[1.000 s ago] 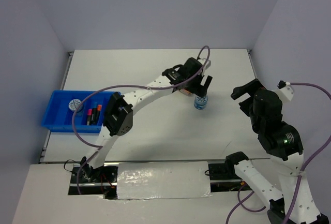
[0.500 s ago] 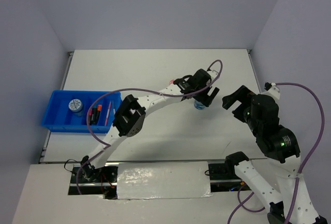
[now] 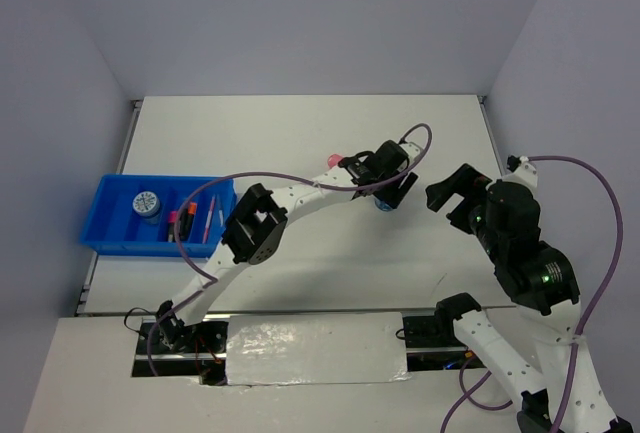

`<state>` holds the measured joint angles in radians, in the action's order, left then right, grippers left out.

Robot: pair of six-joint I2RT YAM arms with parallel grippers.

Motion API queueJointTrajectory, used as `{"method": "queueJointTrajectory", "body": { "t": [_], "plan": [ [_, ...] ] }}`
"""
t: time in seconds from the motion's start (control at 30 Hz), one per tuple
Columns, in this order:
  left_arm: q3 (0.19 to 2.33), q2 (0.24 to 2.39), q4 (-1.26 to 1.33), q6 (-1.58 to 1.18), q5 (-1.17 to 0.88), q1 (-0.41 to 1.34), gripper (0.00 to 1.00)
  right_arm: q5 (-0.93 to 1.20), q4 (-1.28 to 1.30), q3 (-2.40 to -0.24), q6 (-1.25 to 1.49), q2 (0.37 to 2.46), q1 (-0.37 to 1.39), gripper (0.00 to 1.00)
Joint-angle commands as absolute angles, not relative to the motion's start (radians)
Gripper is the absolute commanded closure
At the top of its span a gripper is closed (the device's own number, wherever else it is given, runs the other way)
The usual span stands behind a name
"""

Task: Sort the stationery into containers
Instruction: Pick up the stationery from the center of the board, then place the stationery in the storage box.

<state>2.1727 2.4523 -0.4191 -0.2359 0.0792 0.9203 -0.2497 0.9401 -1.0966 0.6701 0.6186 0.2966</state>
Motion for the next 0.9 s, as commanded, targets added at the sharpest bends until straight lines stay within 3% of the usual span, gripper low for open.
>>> {"method": "queueJointTrajectory", "body": {
  "t": [0.0,0.23,0.37,0.43,0.53,0.63,0.87],
  "plan": [
    [2.16,2.324,-0.417,-0.229,0.161,0.923,1.0,-0.247,0.877,-1.12,0.643,0.626,0.293,0.0],
    [1.962,1.886,-0.559,-0.378,0.5,0.818,1.0,-0.197,0.801,-1.086,0.615,0.643,0.295,0.0],
    [1.899,1.72,-1.022,-0.708,0.643,0.562,1.0,-0.152,0.746,-1.055,0.623,0.679,0.295,0.0],
    [1.818,1.651,-1.101,-0.848,0.681,0.439,1.0,-0.13,0.712,-1.055,0.621,0.707,0.296,0.0],
    [1.564,1.437,-1.1,-0.916,0.684,0.301,1.0,-0.085,0.681,-1.071,0.6,0.756,0.296,0.0],
    [1.45,1.327,-1.098,-0.933,0.66,0.16,1.0,-0.046,0.663,-1.098,0.589,0.819,0.296,0.0],
    [1.229,1.212,-0.996,-0.844,0.614,-0.084,1.0,0.029,0.603,-1.098,0.588,0.854,0.305,0.0]
  ]
}}
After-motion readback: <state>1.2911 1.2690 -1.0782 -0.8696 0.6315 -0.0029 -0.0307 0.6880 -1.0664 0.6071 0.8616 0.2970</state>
